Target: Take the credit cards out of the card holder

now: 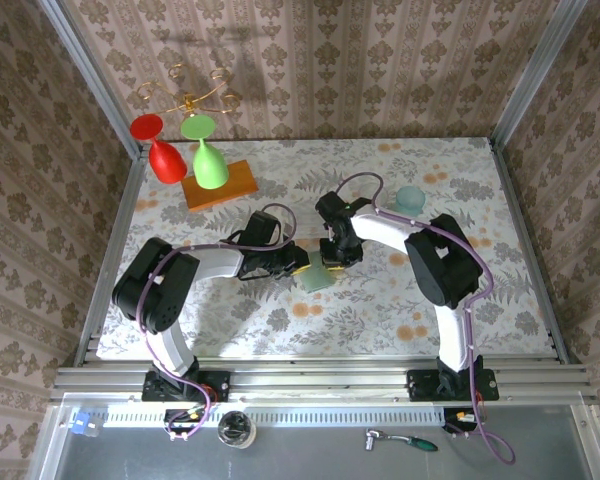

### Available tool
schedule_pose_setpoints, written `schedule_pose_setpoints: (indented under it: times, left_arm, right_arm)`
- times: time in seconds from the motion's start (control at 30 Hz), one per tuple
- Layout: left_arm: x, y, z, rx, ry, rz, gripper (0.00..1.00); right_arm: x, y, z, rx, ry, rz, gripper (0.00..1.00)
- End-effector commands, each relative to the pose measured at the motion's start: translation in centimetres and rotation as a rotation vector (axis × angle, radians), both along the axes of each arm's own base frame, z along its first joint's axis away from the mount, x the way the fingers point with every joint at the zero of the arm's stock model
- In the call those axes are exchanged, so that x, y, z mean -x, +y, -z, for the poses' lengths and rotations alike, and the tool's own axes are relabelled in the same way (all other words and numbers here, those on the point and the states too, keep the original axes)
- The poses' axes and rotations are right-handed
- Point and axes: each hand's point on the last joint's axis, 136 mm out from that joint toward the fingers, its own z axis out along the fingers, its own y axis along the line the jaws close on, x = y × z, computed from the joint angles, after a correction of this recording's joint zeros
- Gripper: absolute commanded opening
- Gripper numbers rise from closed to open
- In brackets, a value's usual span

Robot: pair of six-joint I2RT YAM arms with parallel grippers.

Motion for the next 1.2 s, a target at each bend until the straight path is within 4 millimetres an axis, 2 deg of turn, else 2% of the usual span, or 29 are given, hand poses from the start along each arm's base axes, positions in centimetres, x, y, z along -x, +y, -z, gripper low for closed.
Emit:
schedule_pose_setpoints:
  times: [0.0,0.17,0.43,0.7,0.87,0.97,1.17]
  left_arm:
    - [0.0,0.4,-0.3,-0.004,-0.003,-0.005,0.19]
    - [0.0,0.9,-0.4,-0.016,-0.006,-0.009,0.19]
    - [-0.5,4.0,-0.6,-0.082,-0.026,-0.060,0.20]
    - [-0.3,5.9,-0.4,-0.088,-0.025,-0.077,0.21]
    - [0.8,6.9,0.1,-0.086,-0.016,-0.070,0.21]
    - [0.6,8.2,0.0,-0.098,-0.021,-0.089,0.21]
    - [1.1,9.4,-0.4,-0.132,-0.039,-0.068,0.21]
  right_arm:
    - [0.9,-0.2,-0.2,-0.017,0.020,0.020,0.09]
    - [0.8,-1.2,-1.2,0.018,-0.019,0.039,0.05]
    - [0.8,-2.8,-3.4,0.070,-0.088,0.066,0.02]
    - [1.3,-2.6,-5.5,0.081,-0.123,0.076,0.01]
    - [1.7,-1.8,-6.1,0.083,-0.131,0.090,0.01]
    - [1.8,-1.3,-6.9,0.095,-0.147,0.092,0.01]
    - [1.6,-0.1,-8.7,0.098,-0.181,0.087,0.01]
